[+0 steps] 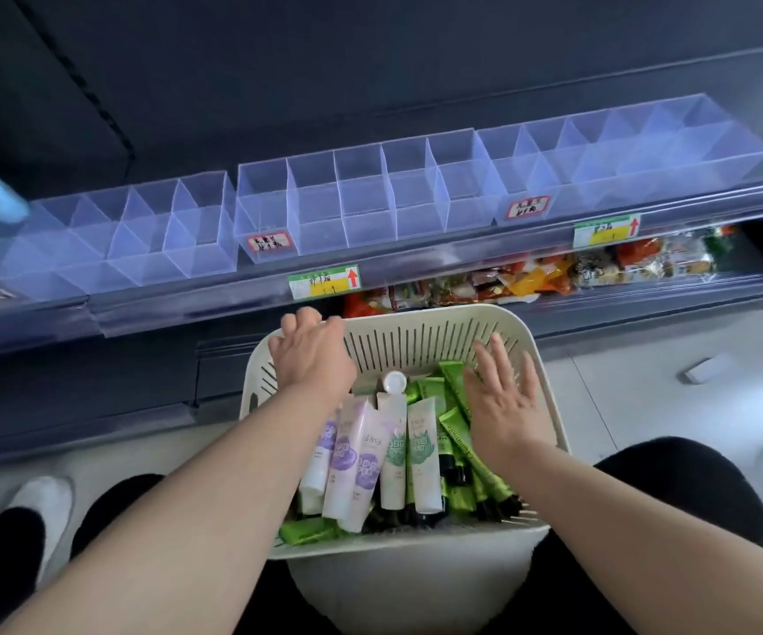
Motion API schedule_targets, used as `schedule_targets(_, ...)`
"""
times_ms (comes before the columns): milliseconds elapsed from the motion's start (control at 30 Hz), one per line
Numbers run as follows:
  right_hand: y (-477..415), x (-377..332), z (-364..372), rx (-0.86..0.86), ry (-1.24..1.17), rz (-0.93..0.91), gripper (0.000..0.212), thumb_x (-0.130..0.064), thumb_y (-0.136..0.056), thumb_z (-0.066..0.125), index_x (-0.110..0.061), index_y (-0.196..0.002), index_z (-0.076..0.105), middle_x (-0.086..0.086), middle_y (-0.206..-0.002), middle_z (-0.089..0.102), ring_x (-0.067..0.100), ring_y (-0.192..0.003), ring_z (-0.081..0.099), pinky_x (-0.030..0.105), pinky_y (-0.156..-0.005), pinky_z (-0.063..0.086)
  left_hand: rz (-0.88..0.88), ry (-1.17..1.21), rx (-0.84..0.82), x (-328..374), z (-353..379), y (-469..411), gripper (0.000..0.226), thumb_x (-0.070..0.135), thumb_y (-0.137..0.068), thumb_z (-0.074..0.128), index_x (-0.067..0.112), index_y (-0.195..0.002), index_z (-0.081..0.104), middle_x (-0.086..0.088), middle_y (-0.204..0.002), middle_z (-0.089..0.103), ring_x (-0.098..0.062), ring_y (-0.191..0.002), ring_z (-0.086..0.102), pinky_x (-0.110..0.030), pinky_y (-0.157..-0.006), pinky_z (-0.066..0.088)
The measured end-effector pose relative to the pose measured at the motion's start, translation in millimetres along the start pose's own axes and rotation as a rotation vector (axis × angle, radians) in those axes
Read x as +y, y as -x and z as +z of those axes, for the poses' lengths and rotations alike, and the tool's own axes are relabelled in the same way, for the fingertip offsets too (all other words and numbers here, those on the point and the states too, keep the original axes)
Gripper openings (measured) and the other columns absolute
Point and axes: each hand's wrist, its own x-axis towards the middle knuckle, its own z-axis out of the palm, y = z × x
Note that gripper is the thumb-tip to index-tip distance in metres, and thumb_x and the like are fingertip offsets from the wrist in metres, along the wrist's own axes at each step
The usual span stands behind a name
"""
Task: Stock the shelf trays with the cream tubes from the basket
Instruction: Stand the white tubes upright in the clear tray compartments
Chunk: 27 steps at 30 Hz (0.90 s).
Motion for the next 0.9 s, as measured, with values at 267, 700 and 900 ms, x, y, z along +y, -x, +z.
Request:
schedule_targets(267, 1.8, -21.7, 10.1, 0.078, -0.167, -0.003, 0.071, -0.014, -0.087, 0.033, -0.019, -0.151, 0.004, 0.009, -0.155, -0.025, 0.029, -0.131, -0.042, 0.052, -0.102, -0.027, 0.105, 0.019, 0.025, -29.5, 16.6, 40.6, 0.047, 0.008, -0.080, 0.053, 0.028, -0.123, 0.058, -0.003, -0.130, 0.044, -0.024, -0.118, 0.037, -0.037, -0.091, 0.037)
schedule_targets(700, -21.8, -35.1, -60.8, 0.327, -0.317, -0.092, 0.076, -0.031, -0.093, 0.045, -0.019, -0.151, -0.002, 0.005, -0.158, -0.014, 0.022, -0.143, -0.021, 0.048, -0.116, -0.002, 0.246, 0.177, 0.294, -25.9, -11.6, 23.0, 0.045, 0.004, -0.087, 0.053, 0.023, -0.127, 0.056, 0.004, -0.131, 0.048, -0.020, -0.119, 0.039, -0.037, -0.096, 0.038)
schedule_targets(900, -60.7, -33.9, -94.9, 0.532, -0.406, -0.122, 0.074, -0.014, -0.084, 0.053, -0.014, -0.149, 0.018, 0.009, -0.158, 0.010, 0.022, -0.146, -0.001, 0.043, -0.116, 0.008, 0.749, 0.081, 0.531, -33.2, -37.9, -30.7, 0.031, -0.005, -0.074, 0.054, 0.014, -0.093, 0.070, -0.004, -0.103, 0.061, -0.027, -0.097, 0.051, -0.039, -0.081, 0.041)
